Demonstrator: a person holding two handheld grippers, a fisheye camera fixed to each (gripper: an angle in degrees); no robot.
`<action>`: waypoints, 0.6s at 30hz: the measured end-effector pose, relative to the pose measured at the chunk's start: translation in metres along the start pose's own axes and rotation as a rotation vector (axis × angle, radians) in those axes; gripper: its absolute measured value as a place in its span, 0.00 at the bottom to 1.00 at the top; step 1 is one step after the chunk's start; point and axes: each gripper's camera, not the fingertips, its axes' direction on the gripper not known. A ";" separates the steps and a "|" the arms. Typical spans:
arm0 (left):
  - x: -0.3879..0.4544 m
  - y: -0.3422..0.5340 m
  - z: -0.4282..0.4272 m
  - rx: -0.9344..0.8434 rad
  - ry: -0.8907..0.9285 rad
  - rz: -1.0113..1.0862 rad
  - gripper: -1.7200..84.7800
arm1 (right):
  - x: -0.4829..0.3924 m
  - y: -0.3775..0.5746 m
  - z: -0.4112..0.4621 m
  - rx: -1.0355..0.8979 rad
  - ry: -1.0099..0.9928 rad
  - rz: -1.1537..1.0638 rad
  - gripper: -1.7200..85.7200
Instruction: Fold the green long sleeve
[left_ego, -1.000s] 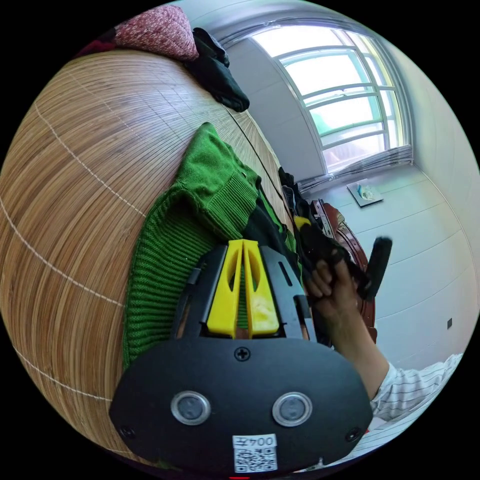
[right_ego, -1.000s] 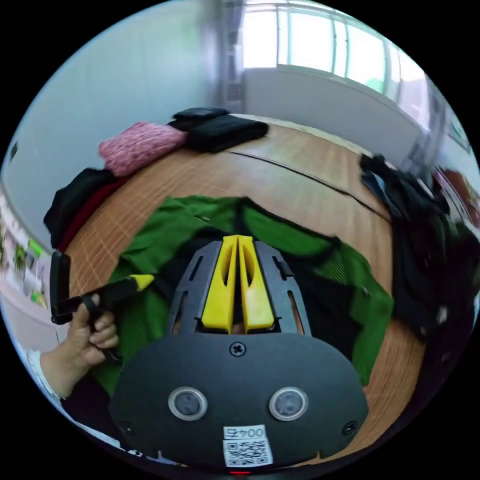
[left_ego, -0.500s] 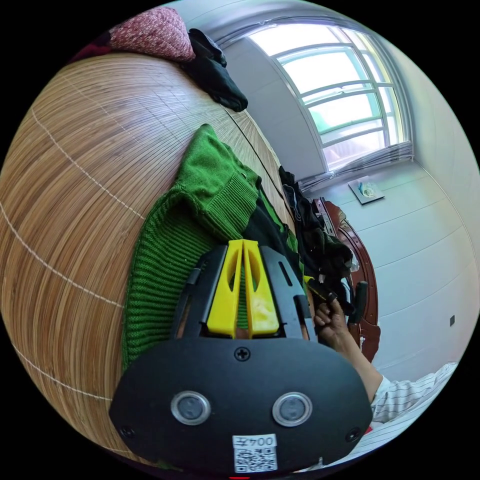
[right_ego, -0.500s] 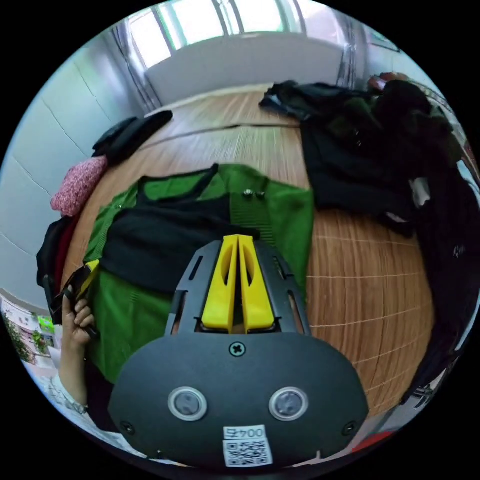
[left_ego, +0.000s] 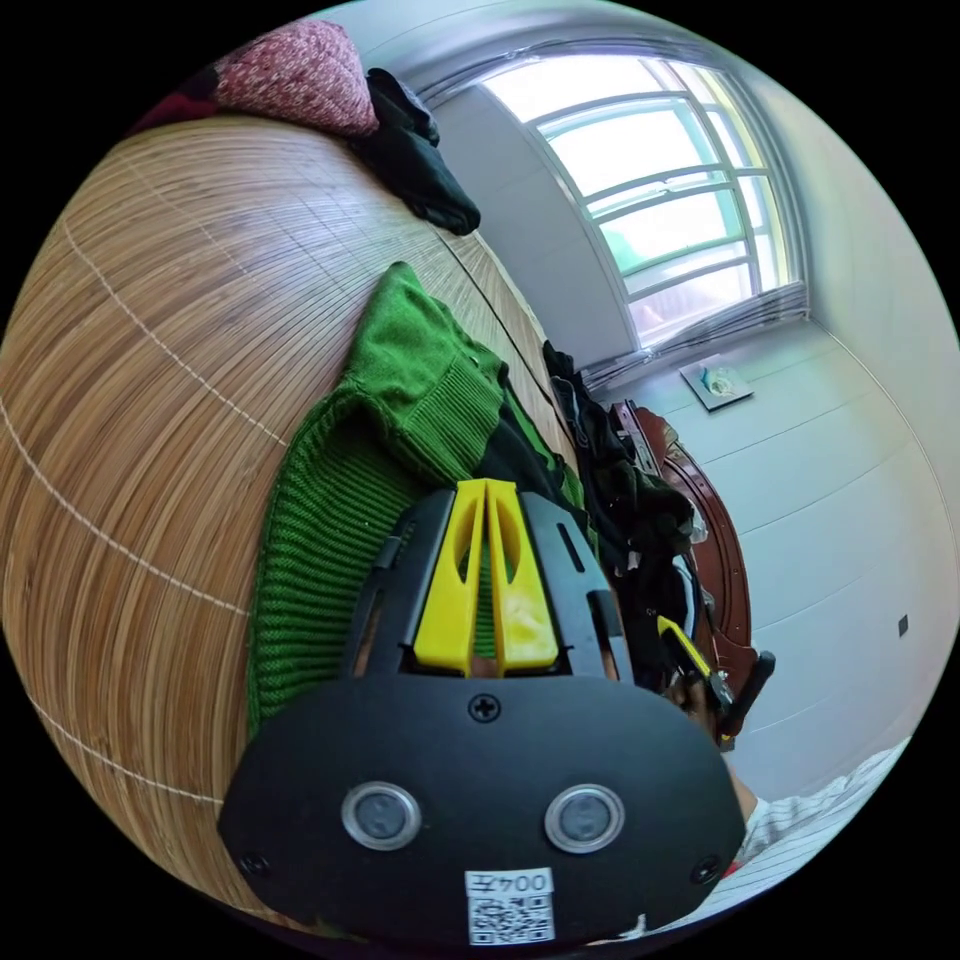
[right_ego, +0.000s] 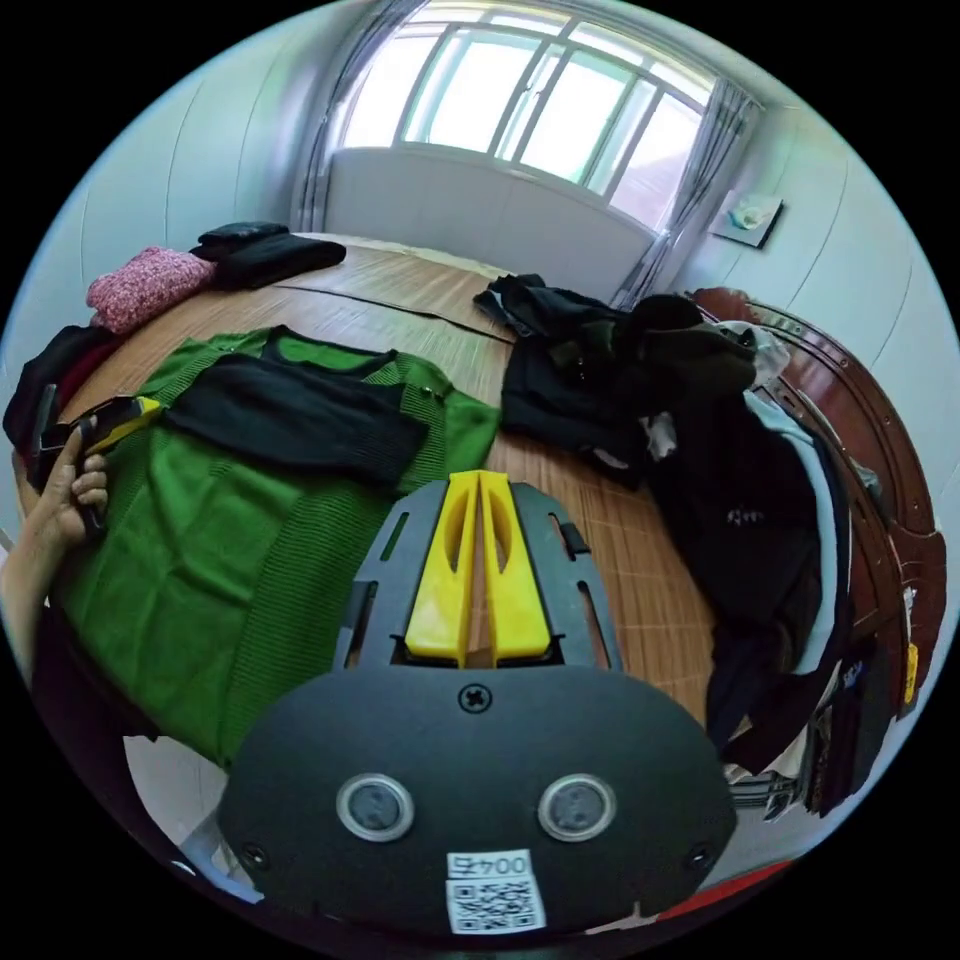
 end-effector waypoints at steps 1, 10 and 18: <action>-0.002 0.008 -0.002 0.013 0.019 0.025 0.02 | 0.006 0.022 -0.013 -0.026 -0.021 0.012 0.01; -0.041 0.073 -0.037 0.088 0.365 -0.009 0.02 | 0.028 0.144 -0.099 -0.148 -0.261 0.072 0.01; 0.062 0.224 -0.199 0.170 0.102 0.418 0.02 | 0.035 0.176 -0.105 -0.166 -0.405 0.095 0.01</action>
